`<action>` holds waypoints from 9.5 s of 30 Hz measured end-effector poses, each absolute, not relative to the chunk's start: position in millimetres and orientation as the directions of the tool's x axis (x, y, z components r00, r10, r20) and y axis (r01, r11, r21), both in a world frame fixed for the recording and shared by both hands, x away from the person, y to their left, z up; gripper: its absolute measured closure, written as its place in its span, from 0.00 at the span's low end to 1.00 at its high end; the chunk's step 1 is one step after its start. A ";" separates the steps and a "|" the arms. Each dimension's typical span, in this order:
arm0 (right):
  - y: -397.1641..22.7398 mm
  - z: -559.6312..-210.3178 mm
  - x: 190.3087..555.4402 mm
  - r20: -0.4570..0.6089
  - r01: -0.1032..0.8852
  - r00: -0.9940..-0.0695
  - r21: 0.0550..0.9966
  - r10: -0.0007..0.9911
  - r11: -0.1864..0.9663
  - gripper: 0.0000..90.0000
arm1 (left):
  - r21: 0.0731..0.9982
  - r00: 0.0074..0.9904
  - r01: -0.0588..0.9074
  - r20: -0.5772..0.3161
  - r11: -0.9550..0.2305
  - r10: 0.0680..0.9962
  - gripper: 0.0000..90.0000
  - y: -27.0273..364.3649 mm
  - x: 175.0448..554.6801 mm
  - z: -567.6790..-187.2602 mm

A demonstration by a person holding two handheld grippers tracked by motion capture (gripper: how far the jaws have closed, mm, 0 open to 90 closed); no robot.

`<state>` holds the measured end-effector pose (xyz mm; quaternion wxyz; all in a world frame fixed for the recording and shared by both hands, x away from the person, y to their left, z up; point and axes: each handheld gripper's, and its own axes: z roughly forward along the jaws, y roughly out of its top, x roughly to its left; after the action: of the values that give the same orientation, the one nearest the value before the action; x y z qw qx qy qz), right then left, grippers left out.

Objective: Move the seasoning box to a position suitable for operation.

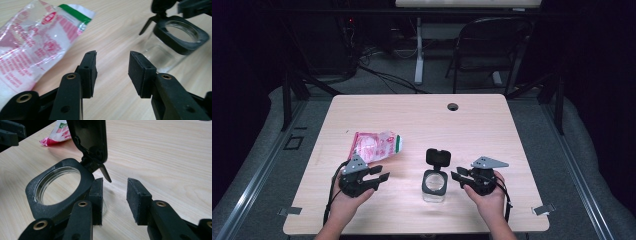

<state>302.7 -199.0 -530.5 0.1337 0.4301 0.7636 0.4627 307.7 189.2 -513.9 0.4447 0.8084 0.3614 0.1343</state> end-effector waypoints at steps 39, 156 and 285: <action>-250.8 -537.3 252.7 0.227 0.560 -0.455 0.825 0.861 0.078 0.67 | 0.766 0.573 0.466 0.121 -0.443 0.811 0.43 163.5 373.0 -548.6; -234.4 -536.1 287.4 0.248 0.552 -0.509 0.829 0.824 0.092 0.63 | 0.901 0.744 0.341 -0.084 -0.268 0.663 1.00 192.7 307.7 -464.3; -57.1 -475.5 305.4 0.175 0.356 -0.904 0.814 0.390 0.460 0.82 | 0.856 0.803 0.400 -0.155 -0.327 0.576 1.00 190.6 255.9 -515.4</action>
<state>305.4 -57.1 -475.5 0.0182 0.2182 0.8542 0.4715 255.9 190.6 -515.4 0.4958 0.8096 0.3013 0.0888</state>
